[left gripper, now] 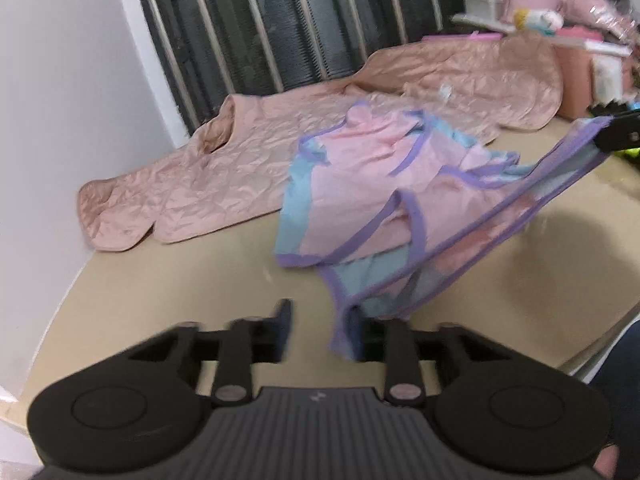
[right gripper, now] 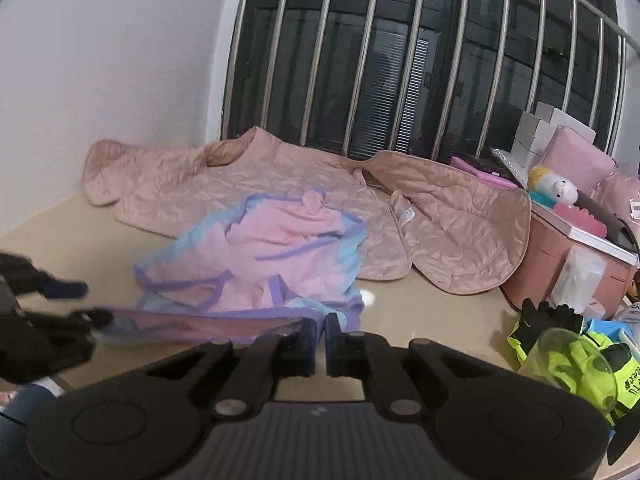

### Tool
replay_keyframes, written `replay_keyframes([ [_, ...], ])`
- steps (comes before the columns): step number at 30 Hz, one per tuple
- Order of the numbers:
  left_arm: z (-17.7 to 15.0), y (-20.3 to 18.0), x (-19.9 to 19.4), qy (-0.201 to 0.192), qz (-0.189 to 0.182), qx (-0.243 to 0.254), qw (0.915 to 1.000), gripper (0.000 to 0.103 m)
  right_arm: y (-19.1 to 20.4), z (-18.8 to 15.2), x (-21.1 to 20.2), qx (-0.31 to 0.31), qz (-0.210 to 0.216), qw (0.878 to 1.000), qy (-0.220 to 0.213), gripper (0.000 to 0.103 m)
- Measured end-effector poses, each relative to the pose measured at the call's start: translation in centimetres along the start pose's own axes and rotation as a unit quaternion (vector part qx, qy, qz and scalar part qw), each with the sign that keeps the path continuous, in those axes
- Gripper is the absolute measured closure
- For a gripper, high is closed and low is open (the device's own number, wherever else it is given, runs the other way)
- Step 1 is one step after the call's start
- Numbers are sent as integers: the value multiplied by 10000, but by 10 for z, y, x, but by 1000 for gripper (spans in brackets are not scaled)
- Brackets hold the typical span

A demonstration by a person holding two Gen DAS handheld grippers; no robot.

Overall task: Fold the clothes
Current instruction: 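Lift the garment up with both grippers, stretching it between them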

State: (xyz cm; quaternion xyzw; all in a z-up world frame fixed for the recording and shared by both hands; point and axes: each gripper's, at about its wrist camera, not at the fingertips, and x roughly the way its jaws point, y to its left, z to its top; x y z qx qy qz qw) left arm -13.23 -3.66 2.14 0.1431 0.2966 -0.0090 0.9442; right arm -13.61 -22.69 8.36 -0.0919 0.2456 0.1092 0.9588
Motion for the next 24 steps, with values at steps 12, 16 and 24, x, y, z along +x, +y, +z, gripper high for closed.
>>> replay_keyframes([
  [12,136,73,-80,-1338,-221,155,9906,101,-24,104,-55,-345,346,9953,-834,100],
  [16,209,93,-122,-1797,-137,344,9830,101,-42,168,-83,-467,403,9908,-1205,100],
  [24,308,122,-198,-2103,-170,696,9750,99,-86,281,-141,-440,639,9806,-1799,100],
])
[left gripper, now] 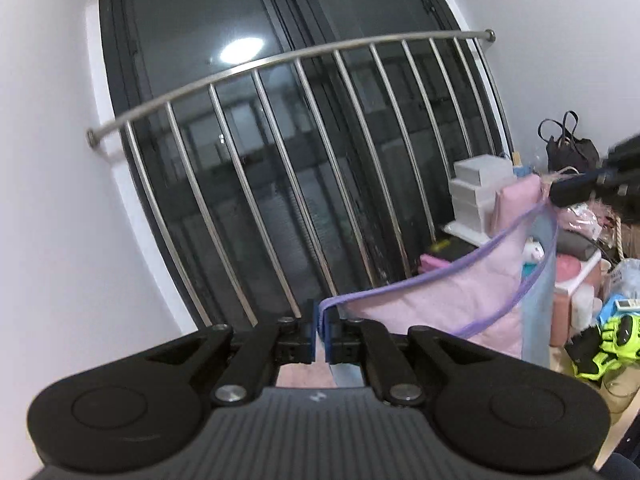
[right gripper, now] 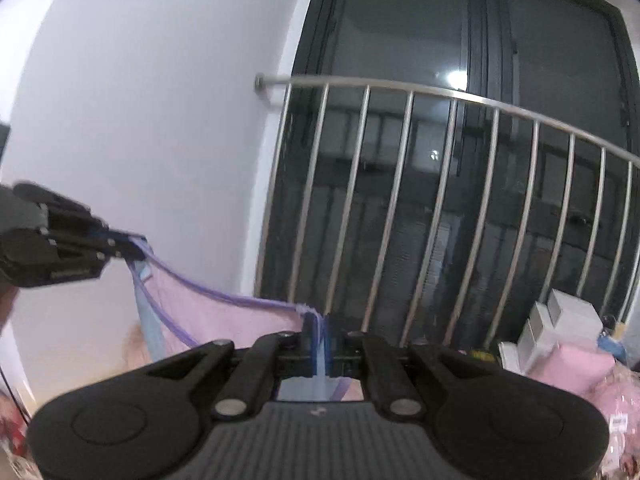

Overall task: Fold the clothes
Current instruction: 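Lift the garment up with both grippers, stretching it between them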

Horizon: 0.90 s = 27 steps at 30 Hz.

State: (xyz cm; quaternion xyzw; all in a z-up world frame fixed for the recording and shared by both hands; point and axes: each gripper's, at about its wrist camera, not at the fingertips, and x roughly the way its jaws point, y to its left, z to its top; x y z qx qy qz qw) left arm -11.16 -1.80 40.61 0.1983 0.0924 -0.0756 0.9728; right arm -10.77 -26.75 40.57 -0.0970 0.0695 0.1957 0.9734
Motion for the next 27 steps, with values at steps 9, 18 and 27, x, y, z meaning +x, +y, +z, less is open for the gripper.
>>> replay_keyframes([
  [9,61,18,3,-153,246,214,9994,100,-19,44,-4,60,258,9995,-188,97],
  [18,68,-12,17,-25,325,890,9955,99,49,-18,44,232,1725,9844,261,26],
  [27,67,-17,20,0,413,1028,9938,99,56,-43,86,782,1475,9841,614,34],
])
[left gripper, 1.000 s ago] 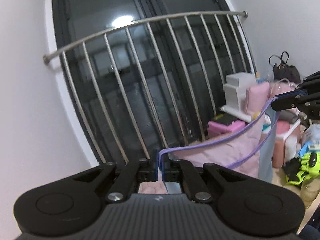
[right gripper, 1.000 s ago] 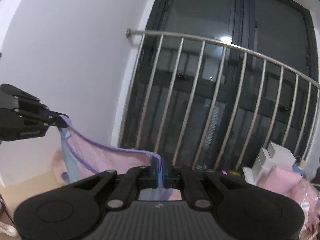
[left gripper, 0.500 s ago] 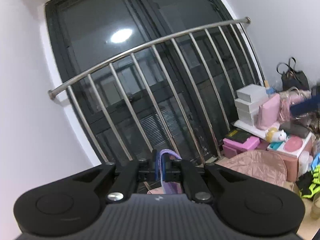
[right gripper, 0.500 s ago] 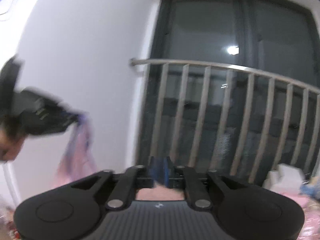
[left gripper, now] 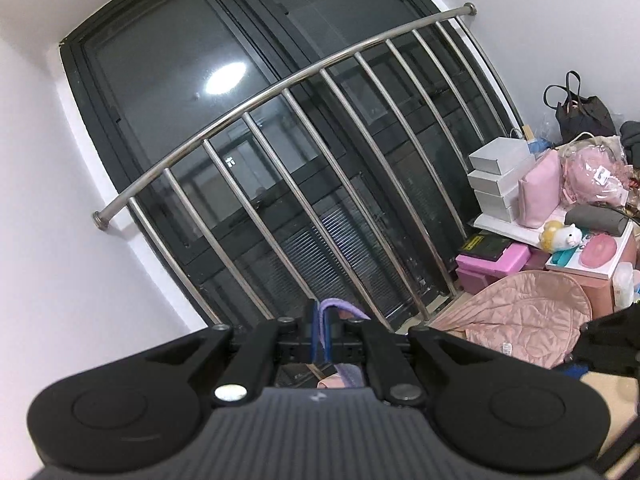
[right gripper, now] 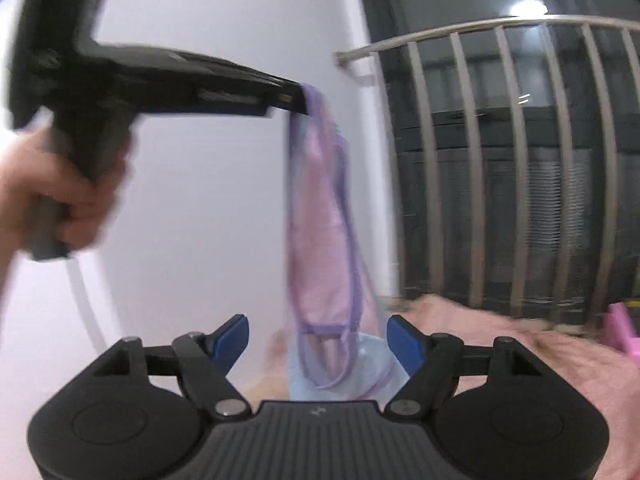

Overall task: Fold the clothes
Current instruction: 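Lift the garment up with both grippers, stretching it between them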

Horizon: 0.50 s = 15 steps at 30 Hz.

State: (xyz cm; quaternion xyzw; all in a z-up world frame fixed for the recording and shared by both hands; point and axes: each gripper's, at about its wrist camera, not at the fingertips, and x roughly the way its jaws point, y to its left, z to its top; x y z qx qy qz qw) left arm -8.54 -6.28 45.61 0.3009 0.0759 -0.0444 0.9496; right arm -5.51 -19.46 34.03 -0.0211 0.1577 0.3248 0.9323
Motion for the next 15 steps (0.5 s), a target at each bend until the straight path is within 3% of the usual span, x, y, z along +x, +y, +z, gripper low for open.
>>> replay_keyframes([
  [5,-4,0,1,-52,-85,-121,9999,99,-10,-7,15,189,-416,9989,76,45],
  [7,-4,-1,3,-65,-106,-116,9999,99,-14,-9,21,265,-582,9979,107,58],
  [9,-4,-3,5,-76,-116,-96,9999,99,-20,-13,26,332,-634,9971,264,81],
  [12,-3,-5,11,-68,-119,-37,9999,99,-26,-15,26,391,-661,9962,414,97],
  [15,-3,-1,22,-48,-56,-50,10000,99,-28,0,23,109,-887,9957,254,100],
])
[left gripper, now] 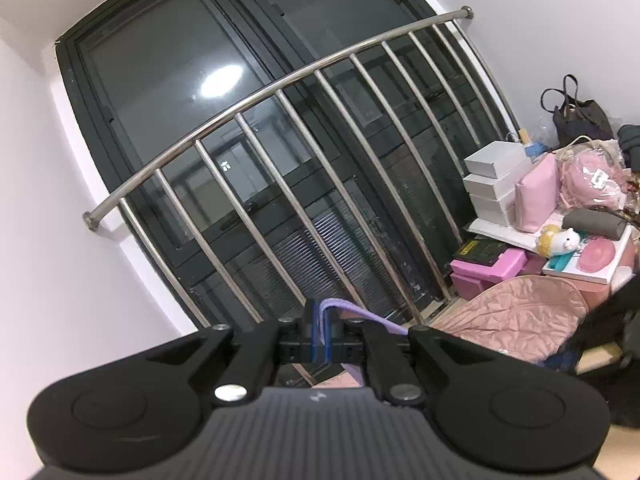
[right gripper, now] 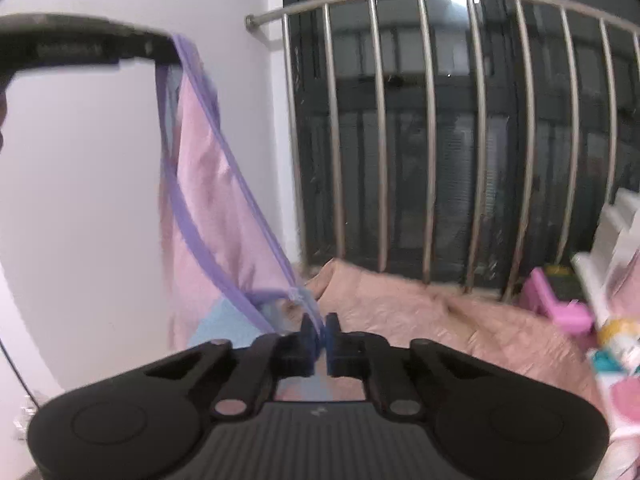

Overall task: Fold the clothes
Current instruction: 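Lift the garment up with both grippers, stretching it between them, then lay the garment flat on the jacket and open both grippers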

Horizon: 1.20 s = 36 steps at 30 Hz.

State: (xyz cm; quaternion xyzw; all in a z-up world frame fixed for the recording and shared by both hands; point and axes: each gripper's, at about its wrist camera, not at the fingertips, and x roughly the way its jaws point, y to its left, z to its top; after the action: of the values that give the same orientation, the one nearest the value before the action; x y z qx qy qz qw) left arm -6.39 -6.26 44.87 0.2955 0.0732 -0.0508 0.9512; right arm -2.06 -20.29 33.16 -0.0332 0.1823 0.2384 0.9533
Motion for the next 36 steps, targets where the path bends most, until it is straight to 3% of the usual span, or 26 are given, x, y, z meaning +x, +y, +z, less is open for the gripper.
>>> replay_keyframes([
  [7,7,43,56,-52,148,-521,9985,99,-15,88,11,-670,-922,9924,-459,100],
  [10,9,61,87,-61,228,-694,9973,99,-23,127,41,-915,-1256,9866,-499,100],
  [17,21,94,209,-43,538,-700,9961,99,-47,194,140,-1504,-2067,9645,-659,100],
  [20,33,109,246,-220,838,-587,9945,99,-55,219,168,-1747,-2397,9510,-872,100],
  [23,38,124,249,-818,963,-777,9889,99,-57,232,174,-1820,-2518,9437,-1135,100],
  [26,25,123,235,-1229,898,-937,9839,99,-55,222,159,-1983,-2515,9375,-1360,100],
  [28,7,110,219,-1338,760,-929,9837,99,-55,201,145,-2012,-2385,9407,-1334,100],
  [32,-54,68,175,-1238,283,-1186,9848,99,-47,135,119,-2083,-2091,9502,-998,100],
  [34,-98,36,150,-998,108,-1343,9858,99,-39,90,108,-2090,-1858,9577,-681,100],
  [36,-148,-7,126,-676,160,-1371,9881,99,-31,35,111,-2020,-1695,9643,-228,100],
])
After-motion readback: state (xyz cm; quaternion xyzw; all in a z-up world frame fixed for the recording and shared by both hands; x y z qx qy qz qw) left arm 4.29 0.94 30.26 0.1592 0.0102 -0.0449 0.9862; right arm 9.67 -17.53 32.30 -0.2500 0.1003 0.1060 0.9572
